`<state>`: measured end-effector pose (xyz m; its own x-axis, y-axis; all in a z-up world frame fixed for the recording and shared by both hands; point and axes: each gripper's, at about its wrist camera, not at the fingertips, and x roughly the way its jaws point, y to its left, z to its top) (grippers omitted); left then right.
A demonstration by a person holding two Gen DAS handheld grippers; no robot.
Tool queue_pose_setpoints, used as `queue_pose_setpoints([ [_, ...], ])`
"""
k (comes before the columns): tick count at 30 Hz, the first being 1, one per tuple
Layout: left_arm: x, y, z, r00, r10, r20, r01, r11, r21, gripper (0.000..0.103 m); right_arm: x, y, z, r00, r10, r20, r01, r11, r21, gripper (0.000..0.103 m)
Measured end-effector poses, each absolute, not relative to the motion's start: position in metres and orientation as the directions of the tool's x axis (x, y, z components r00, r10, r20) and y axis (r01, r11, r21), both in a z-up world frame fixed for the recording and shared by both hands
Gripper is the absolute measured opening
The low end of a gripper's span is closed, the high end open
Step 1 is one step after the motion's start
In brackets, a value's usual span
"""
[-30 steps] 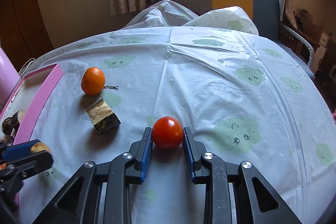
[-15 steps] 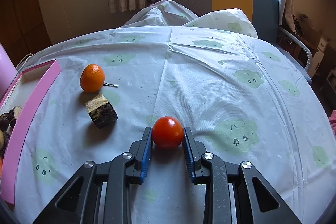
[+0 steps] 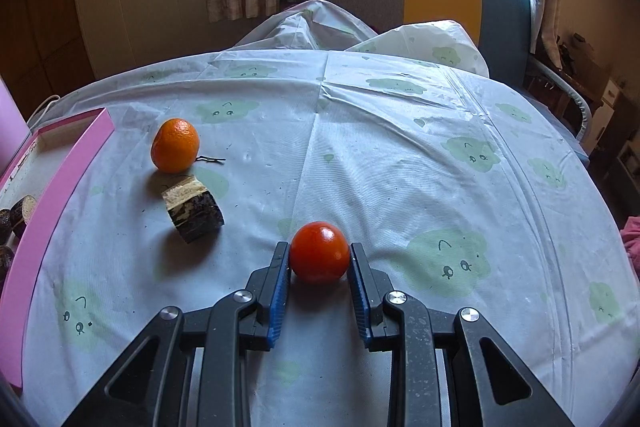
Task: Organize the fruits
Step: 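Carry the kiwi into the tray with the left gripper and release, then carry the red tomato into the tray with the right gripper and release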
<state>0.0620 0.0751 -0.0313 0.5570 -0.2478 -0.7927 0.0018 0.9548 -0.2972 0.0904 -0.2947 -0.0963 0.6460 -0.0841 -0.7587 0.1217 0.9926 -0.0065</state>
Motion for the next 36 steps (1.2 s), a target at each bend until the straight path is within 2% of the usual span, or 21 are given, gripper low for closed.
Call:
queue_pose_setpoints([
  [16, 0.099, 0.051, -0.054, 0.553, -0.201, -0.809, 0.053, 0.977, -0.206, 0.029, 0.09, -0.294, -0.096, 0.645, -0.086, -0.759, 0.122, 0.992, -0.009, 0.029],
  [20, 0.095, 0.053, -0.05, 0.558, -0.19, -0.808, 0.037, 0.978, -0.204, 0.032, 0.09, -0.294, -0.096, 0.645, -0.086, -0.759, 0.122, 0.992, -0.009, 0.029],
  [28, 0.073, 0.061, -0.035, 0.593, -0.106, -0.798, -0.027, 0.988, -0.152, 0.032, 0.09, -0.294, -0.096, 0.645, -0.087, -0.759, 0.122, 0.992, -0.01, 0.029],
  [36, 0.054, 0.058, -0.025, 0.611, -0.096, -0.786, -0.013, 0.991, -0.131, 0.032, 0.09, -0.294, -0.096, 0.645, -0.087, -0.759, 0.122, 0.992, -0.01, 0.029],
])
